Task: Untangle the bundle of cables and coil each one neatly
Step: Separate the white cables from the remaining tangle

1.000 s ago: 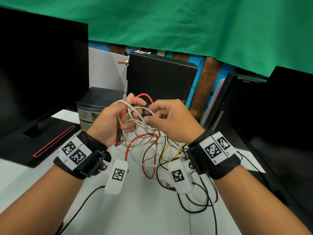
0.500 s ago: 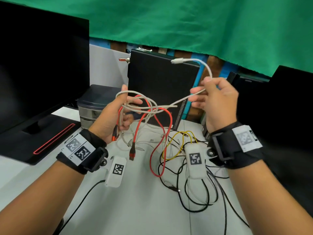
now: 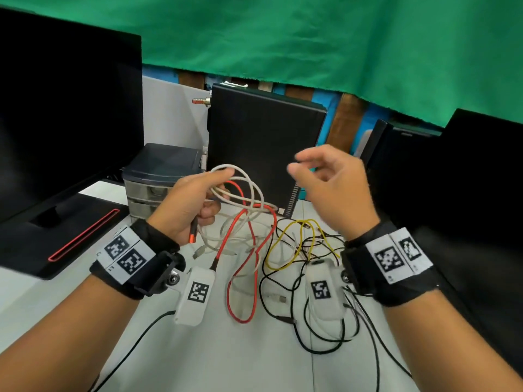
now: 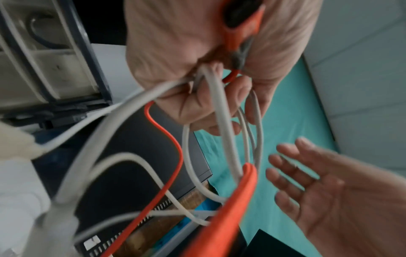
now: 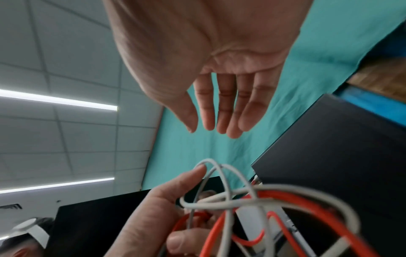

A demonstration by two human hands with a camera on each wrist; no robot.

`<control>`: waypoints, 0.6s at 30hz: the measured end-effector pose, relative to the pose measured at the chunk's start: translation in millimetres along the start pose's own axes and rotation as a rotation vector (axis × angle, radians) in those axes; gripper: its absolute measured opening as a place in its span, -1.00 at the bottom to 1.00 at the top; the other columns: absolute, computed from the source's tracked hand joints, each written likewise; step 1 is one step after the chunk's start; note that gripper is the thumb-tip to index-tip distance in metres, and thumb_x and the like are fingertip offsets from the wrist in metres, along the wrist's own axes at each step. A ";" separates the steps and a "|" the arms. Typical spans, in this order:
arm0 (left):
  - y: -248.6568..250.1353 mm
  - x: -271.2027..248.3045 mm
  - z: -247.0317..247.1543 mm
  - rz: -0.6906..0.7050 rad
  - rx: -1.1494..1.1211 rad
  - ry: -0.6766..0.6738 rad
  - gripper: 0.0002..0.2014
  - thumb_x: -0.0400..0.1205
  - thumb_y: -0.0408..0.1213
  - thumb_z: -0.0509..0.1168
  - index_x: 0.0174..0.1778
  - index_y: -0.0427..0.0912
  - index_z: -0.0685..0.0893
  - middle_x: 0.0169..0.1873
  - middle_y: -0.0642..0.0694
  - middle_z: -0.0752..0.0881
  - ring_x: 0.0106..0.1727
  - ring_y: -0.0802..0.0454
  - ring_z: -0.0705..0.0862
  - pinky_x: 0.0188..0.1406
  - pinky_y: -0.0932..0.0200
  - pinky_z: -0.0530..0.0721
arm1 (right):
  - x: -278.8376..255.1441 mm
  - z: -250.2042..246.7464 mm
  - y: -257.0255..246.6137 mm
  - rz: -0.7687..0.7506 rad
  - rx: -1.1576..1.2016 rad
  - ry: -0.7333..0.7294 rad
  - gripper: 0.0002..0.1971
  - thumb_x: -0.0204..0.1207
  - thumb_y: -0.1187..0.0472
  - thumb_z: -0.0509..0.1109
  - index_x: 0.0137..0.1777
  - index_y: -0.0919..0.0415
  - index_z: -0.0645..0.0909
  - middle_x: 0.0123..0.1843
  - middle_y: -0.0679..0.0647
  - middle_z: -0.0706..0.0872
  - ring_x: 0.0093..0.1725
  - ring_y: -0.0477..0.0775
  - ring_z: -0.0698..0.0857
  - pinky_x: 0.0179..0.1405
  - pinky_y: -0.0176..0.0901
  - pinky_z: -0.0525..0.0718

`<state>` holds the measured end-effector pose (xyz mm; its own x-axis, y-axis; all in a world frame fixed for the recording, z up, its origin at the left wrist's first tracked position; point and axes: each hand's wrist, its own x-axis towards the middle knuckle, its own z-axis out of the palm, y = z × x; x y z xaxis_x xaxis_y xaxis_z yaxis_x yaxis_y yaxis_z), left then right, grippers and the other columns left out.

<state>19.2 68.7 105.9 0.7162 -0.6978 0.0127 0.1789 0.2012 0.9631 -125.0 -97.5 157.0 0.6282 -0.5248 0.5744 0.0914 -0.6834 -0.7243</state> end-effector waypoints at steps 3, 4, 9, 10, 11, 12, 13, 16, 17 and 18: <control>-1.0 -1.8 5.1 0.000 0.046 -0.044 -0.76 0.68 -0.11 0.34 -0.02 -0.25 0.65 -0.44 -0.04 0.61 -0.67 0.19 0.35 -0.80 0.38 0.25 | -14.0 18.3 -17.3 -0.158 -0.024 -0.128 -0.92 0.53 0.18 0.55 -0.06 0.18 0.78 -0.19 -0.03 0.79 -0.22 -0.14 0.74 -0.17 -0.31 0.72; -1.6 -2.6 5.8 0.010 0.069 -0.047 -0.73 0.66 -0.11 0.36 0.04 -0.28 0.65 -0.41 -0.06 0.61 -0.67 0.19 0.35 -0.80 0.37 0.26 | -14.7 22.7 -19.1 -0.164 -0.044 -0.180 -0.88 0.53 0.12 0.55 -0.01 0.14 0.78 -0.15 -0.06 0.79 -0.17 -0.14 0.74 -0.12 -0.28 0.74; -0.7 -5.3 4.6 0.051 0.133 -0.126 -0.52 0.53 -0.08 0.49 0.12 -0.46 0.65 -0.26 -0.20 0.67 -0.64 0.17 0.38 -0.78 0.37 0.30 | -9.3 34.4 -12.8 -0.125 -0.142 -0.487 -0.90 0.56 0.12 0.52 0.04 -0.01 0.79 -0.15 -0.08 0.82 -0.20 -0.12 0.76 -0.16 -0.05 0.77; 1.0 -6.4 3.9 0.057 0.154 -0.170 -0.55 0.49 -0.05 0.52 0.03 -0.41 0.69 -0.19 -0.21 0.72 -0.65 0.17 0.39 -0.77 0.38 0.31 | -8.1 33.8 -12.0 -0.115 -0.118 -0.459 -0.94 0.58 0.17 0.49 -0.06 0.03 0.80 -0.23 -0.03 0.82 -0.27 -0.08 0.77 -0.22 -0.03 0.78; 2.5 -7.2 3.0 0.063 0.189 -0.218 -0.59 0.46 -0.02 0.54 -0.06 -0.33 0.71 -0.16 -0.18 0.76 -0.66 0.18 0.39 -0.76 0.40 0.30 | -5.8 32.0 -10.6 -0.081 -0.080 -0.401 -0.88 0.61 0.20 0.46 -0.14 0.08 0.80 -0.30 0.01 0.81 -0.32 -0.07 0.77 -0.27 -0.07 0.78; 4.2 -8.8 2.6 0.068 0.228 -0.257 -0.64 0.46 -0.01 0.56 -0.13 -0.27 0.73 -0.23 -0.12 0.77 -0.67 0.19 0.38 -0.75 0.40 0.29 | -2.6 29.2 -8.8 -0.026 -0.027 -0.323 -0.84 0.62 0.23 0.44 -0.18 0.15 0.79 -0.34 0.04 0.80 -0.38 -0.10 0.75 -0.34 -0.18 0.75; 5.2 -9.7 1.9 0.071 0.264 -0.268 -0.68 0.48 -0.02 0.56 -0.18 -0.23 0.73 -0.38 -0.04 0.74 -0.67 0.21 0.36 -0.74 0.40 0.27 | 1.1 25.4 -7.1 0.040 0.035 -0.234 -0.81 0.63 0.25 0.43 -0.20 0.23 0.77 -0.35 0.05 0.79 -0.40 -0.14 0.72 -0.41 -0.30 0.68; 1.5 -2.3 -6.1 0.039 0.282 -0.158 -0.74 0.53 -0.07 0.42 -0.27 -0.22 0.66 -0.68 0.06 0.50 -0.70 0.21 0.27 -0.72 0.35 0.19 | 14.3 8.6 1.1 0.253 0.218 -0.033 -0.81 0.64 0.27 0.39 -0.20 0.22 0.73 -0.27 0.07 0.80 -0.32 -0.14 0.73 -0.46 -0.36 0.61; -0.6 2.2 -9.8 0.016 0.244 -0.116 -0.73 0.56 -0.06 0.40 -0.29 -0.20 0.65 -0.68 0.08 0.47 -0.71 0.21 0.25 -0.73 0.34 0.17 | 17.4 2.3 4.0 0.304 0.291 -0.005 -0.82 0.64 0.27 0.38 -0.20 0.20 0.72 -0.25 0.07 0.81 -0.29 -0.11 0.76 -0.43 -0.35 0.62; -2.7 6.8 -14.0 -0.006 0.191 -0.079 -0.72 0.60 -0.06 0.37 -0.29 -0.19 0.65 -0.63 0.08 0.48 -0.71 0.22 0.24 -0.74 0.35 0.17 | 19.2 -3.7 7.1 0.331 0.350 0.012 -0.82 0.64 0.26 0.38 -0.20 0.18 0.72 -0.23 0.08 0.82 -0.28 -0.08 0.77 -0.41 -0.33 0.63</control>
<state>33.0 73.0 99.7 0.6589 -0.7520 0.0202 0.0468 0.0677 0.9966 -115.2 -114.4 164.3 0.6583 -0.6928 0.2944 0.1437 -0.2682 -0.9526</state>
